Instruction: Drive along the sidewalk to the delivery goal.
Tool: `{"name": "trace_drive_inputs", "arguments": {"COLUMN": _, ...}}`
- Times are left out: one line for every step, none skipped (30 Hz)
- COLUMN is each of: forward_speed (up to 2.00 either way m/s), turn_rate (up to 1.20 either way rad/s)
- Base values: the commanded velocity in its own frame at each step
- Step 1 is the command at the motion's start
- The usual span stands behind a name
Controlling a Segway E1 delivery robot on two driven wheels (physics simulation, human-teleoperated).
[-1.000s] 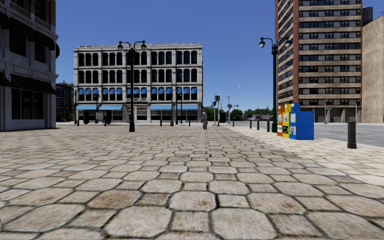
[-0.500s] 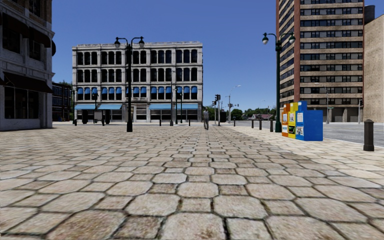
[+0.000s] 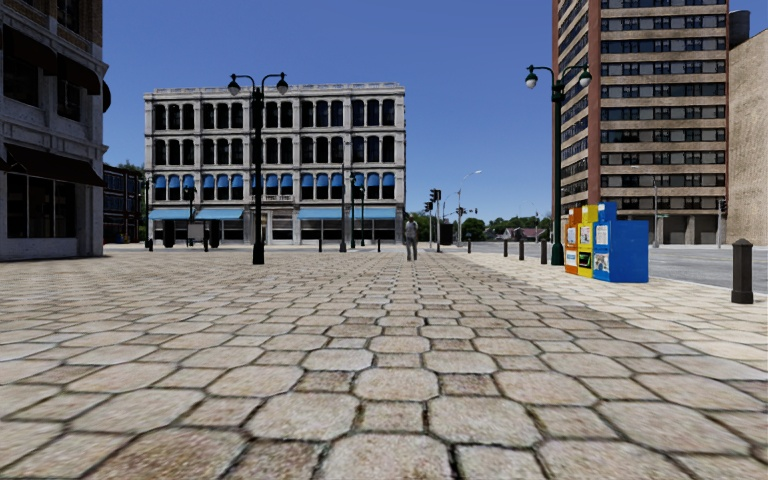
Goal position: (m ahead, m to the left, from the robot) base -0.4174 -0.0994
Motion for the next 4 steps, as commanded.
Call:
{"name": "trace_drive_inputs", "arguments": {"forward_speed": 0.00, "turn_rate": 0.00}}
{"name": "trace_drive_inputs", "arguments": {"forward_speed": 0.00, "turn_rate": 0.00}}
{"name": "trace_drive_inputs", "arguments": {"forward_speed": 0.00, "turn_rate": 0.00}}
{"name": "trace_drive_inputs", "arguments": {"forward_speed": 0.00, "turn_rate": 0.00}}
